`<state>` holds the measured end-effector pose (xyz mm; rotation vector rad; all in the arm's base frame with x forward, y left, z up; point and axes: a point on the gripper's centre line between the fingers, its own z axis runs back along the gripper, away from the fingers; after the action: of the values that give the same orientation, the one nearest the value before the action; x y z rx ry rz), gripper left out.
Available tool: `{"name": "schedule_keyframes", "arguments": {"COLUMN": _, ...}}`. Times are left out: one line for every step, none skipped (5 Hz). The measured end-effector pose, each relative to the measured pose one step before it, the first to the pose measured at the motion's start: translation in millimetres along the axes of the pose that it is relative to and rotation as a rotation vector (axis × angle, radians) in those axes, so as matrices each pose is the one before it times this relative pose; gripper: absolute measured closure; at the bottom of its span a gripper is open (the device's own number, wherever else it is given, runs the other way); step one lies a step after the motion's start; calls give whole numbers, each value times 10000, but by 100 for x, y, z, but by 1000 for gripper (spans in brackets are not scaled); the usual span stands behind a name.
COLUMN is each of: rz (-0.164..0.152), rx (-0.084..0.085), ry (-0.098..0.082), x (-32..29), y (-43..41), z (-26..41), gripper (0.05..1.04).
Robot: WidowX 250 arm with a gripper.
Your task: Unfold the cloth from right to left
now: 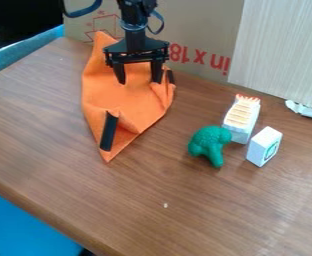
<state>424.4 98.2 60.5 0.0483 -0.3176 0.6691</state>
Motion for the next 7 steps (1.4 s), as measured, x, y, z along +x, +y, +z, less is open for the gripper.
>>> {"name": "schedule_keyframes", "arguments": {"rz": -37, "rx": 29, "ry": -121, "x": 312, "y": -461, "z": 264, "gripper": 83}}
{"name": "schedule_keyframes", "arguments": {"rz": 110, "rx": 122, "ry": 116, "x": -128, "y": -54, "z": -712, "gripper": 83}}
{"name": "schedule_keyframes", "arguments": {"rz": -82, "rx": 88, "ry": -28, "x": -51, "y": -532, "z": -231, "gripper": 127}}
{"name": "schedule_keyframes", "arguments": {"rz": 80, "rx": 129, "ry": -23, "x": 190, "y": -156, "z": -472, "gripper": 397}}
{"name": "schedule_keyframes", "arguments": {"rz": -57, "rx": -4, "ry": -93, "x": 129, "y": -491, "z": 41, "gripper": 731}}
{"name": "schedule_keyframes", "arguments": {"rz": -13, "rx": 29, "ry": -21, "x": 33, "y": 46, "z": 0, "gripper": 915}}
{"name": "schedule_keyframes", "arguments": {"rz": -46, "rx": -18, "ry": -25, "x": 39, "y": -29, "z": 0, "gripper": 1017}}
